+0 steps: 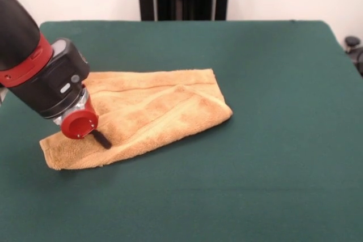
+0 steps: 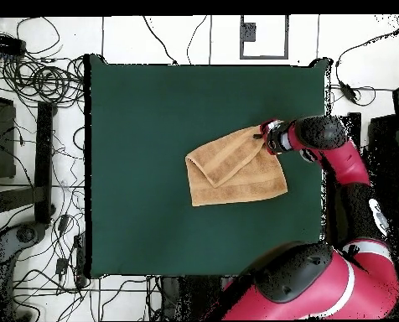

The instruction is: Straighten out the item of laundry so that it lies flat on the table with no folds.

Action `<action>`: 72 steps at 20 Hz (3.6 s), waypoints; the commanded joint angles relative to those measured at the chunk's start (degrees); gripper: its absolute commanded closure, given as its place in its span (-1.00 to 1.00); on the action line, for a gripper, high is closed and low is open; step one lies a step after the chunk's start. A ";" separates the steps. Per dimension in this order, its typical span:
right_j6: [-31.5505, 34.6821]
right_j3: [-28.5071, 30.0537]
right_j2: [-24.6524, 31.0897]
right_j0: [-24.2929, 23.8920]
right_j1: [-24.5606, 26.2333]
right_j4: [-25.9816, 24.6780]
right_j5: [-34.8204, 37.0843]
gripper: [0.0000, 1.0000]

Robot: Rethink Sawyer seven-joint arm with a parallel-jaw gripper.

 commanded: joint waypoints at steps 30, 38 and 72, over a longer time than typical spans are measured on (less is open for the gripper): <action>4.51 18.81 12.13 -1.99 5.74 12.76 6.80 -1.00; -9.65 29.08 22.65 -9.10 5.74 16.79 -5.35 -1.00; 0.92 41.00 43.46 -22.73 12.91 -14.52 -42.41 -1.00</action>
